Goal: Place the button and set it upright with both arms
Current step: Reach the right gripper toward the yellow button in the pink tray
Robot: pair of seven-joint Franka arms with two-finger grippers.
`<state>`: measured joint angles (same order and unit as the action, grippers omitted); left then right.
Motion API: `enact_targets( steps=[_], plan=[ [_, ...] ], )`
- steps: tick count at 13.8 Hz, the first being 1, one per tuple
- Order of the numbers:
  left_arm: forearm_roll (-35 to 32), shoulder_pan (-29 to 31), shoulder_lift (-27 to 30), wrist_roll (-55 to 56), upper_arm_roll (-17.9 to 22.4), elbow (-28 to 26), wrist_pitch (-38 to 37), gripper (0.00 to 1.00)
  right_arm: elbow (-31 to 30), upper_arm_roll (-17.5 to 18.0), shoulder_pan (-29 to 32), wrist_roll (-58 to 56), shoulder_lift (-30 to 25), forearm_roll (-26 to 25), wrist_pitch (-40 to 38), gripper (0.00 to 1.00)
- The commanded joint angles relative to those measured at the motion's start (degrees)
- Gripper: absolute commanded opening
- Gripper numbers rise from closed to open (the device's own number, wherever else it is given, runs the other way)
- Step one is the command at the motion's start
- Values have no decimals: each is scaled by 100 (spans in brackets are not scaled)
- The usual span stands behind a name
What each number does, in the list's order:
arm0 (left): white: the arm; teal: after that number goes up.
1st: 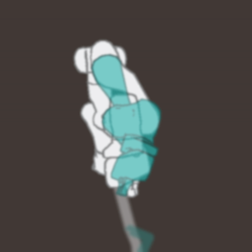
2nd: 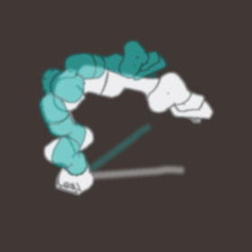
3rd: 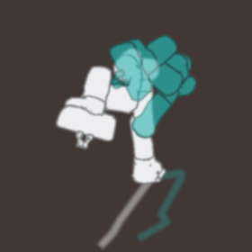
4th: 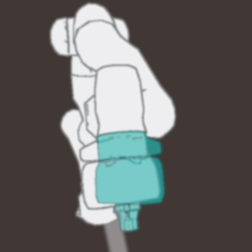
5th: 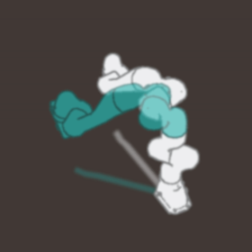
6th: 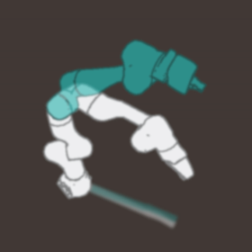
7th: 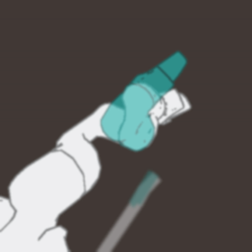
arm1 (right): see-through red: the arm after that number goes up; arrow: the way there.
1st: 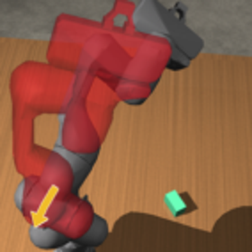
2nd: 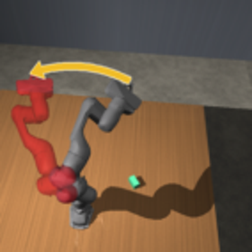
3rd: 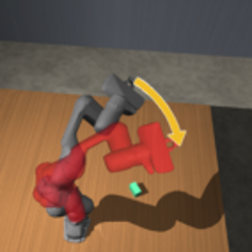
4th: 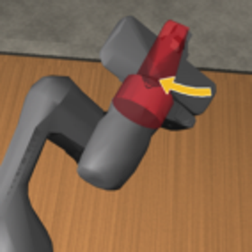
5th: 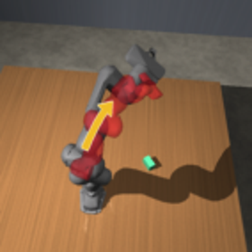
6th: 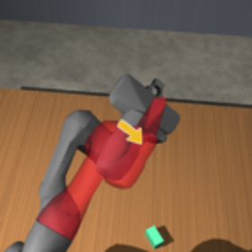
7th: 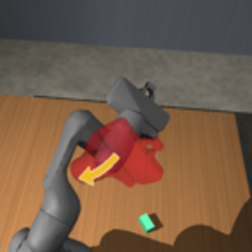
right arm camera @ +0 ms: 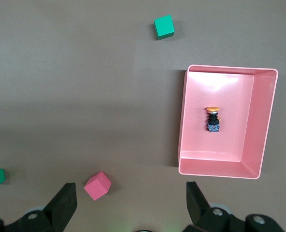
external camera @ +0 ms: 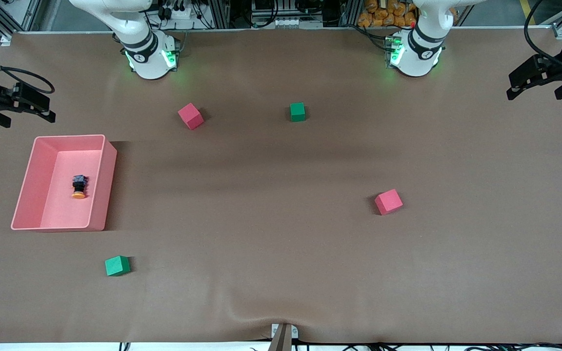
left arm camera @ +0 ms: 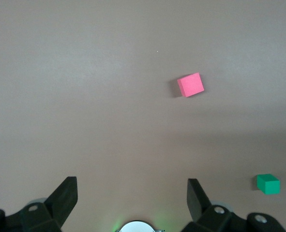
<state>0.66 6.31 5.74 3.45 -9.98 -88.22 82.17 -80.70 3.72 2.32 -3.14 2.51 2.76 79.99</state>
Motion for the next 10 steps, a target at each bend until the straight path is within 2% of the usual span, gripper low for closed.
enact_targets(
  steps=[1, 7, 8, 10],
  plan=[
    [-101, 37, -82, -107, -21, 156, -113, 100, -147, 6, -12, -73, -154, -30, 34, 100],
    [-110, 37, -169, -107, -13, 173, -113, 100, -130, -38, 154, -73, 3, -56, 34, 100],
    [-101, 45, -169, -116, -12, 165, -113, 100, -130, -38, 268, -81, 109, -152, 42, 100],
    [-101, 37, -169, -116, -12, 165, -113, 100, -121, -38, 305, -99, 476, -695, 200, 100]
  ],
)
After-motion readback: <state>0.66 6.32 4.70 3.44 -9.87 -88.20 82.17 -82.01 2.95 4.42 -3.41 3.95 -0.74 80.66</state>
